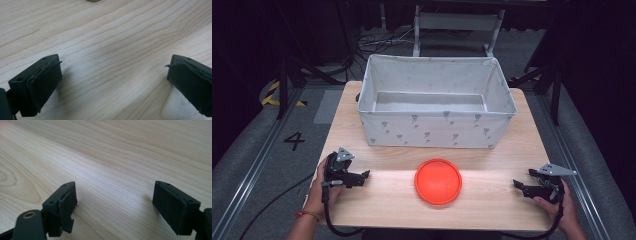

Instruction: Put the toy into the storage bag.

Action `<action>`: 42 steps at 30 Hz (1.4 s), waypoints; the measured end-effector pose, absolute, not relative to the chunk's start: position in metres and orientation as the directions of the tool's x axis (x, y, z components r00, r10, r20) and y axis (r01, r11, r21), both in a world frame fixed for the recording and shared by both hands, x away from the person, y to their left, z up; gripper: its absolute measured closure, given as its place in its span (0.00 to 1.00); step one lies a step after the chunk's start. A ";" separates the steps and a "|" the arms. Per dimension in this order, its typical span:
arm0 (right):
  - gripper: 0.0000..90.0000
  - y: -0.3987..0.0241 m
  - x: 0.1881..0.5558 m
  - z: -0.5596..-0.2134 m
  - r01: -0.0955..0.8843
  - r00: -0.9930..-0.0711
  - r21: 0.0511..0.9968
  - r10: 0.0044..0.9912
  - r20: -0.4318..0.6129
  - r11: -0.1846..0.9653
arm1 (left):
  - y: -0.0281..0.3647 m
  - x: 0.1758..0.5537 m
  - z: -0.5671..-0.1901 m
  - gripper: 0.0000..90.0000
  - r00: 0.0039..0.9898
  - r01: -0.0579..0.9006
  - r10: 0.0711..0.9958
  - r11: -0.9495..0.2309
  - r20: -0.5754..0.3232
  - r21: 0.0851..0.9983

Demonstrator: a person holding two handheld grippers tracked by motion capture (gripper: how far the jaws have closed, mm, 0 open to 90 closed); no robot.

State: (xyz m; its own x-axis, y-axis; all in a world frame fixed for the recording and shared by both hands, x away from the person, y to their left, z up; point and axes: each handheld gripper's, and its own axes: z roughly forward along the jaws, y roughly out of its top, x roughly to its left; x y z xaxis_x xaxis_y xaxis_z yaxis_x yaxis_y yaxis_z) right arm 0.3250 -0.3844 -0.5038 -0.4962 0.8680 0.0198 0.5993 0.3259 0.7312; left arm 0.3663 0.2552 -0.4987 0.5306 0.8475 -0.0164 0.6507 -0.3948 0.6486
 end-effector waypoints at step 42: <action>0.26 -0.350 0.340 -0.461 0.547 -0.626 0.742 0.778 0.054 0.389 | 0.263 0.354 -0.498 0.00 0.571 0.632 0.821 -0.428 -0.015 0.646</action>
State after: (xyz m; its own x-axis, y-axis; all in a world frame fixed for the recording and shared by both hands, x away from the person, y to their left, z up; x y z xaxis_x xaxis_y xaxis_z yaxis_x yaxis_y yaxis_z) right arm 0.3401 -0.3502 -0.4613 -0.6260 0.7780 0.0536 0.5465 0.3886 0.7418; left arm 0.3537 0.2632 -0.4981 0.5709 0.8209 -0.0151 0.6323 -0.4279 0.6458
